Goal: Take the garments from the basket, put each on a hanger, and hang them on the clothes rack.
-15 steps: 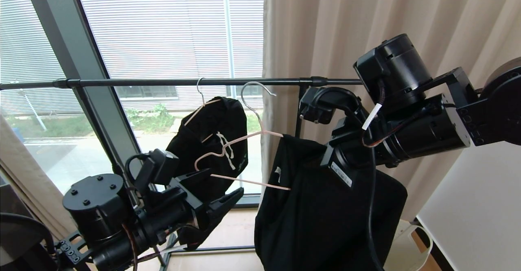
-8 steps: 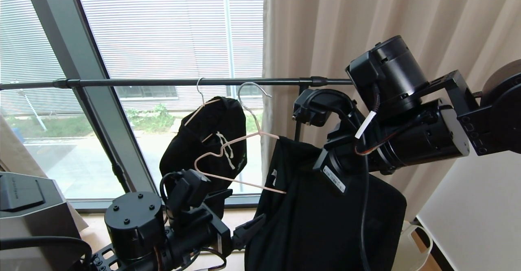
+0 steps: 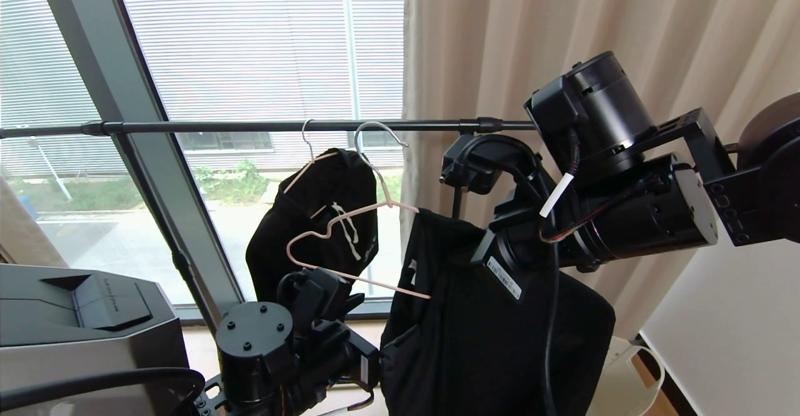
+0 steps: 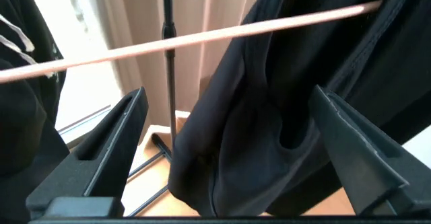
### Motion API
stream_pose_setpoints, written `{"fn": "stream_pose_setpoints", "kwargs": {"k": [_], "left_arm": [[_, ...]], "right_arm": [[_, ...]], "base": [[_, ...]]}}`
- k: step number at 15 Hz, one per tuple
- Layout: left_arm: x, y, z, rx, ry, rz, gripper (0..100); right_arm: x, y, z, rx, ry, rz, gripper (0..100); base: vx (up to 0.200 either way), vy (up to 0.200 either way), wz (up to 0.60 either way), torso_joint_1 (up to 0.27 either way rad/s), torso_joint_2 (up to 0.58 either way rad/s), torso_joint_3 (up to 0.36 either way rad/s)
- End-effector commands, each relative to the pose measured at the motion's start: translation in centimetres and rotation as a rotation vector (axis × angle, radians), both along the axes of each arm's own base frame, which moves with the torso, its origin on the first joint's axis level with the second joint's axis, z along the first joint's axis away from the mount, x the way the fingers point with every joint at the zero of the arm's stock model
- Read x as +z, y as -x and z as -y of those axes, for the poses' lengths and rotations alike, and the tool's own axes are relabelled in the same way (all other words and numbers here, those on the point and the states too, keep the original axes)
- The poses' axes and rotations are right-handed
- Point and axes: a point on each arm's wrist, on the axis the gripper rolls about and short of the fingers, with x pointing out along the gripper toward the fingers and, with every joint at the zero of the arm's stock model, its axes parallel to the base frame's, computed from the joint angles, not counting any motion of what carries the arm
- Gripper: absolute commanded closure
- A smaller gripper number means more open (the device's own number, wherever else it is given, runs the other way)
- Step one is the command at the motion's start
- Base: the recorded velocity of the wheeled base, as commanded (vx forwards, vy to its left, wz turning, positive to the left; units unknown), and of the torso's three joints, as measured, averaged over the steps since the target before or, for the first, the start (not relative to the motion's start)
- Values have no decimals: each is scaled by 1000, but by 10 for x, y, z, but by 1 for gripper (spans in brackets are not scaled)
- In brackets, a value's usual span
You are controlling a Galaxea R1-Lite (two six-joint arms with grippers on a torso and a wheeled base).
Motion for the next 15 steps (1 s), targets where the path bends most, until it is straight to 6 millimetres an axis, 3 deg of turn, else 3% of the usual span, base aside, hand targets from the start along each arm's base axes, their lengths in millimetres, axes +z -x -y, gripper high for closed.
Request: {"fn": "stream_pose_setpoints", "kwargs": {"k": [1,5,8,15], "left_arm": [[-10,-1,3,2,-23,-23,0],[-9,-5,1,14,-36,-2,0],[7,-15,-9,60,12,42,0],[-9,-1,-1,8,-43,-8,0]], "right_arm": [[0,0,-2,4,-6,5,100],[-1,0,-2,4,-14,12,100],[-7,1,-1,5,-3,2,100],[-5,-1,-3,1,-34,25,100]], "base": [[0,0,0,0,0,0],[0,0,0,0,0,0],[0,0,0,0,0,0],[0,0,0,0,0,0]]}}
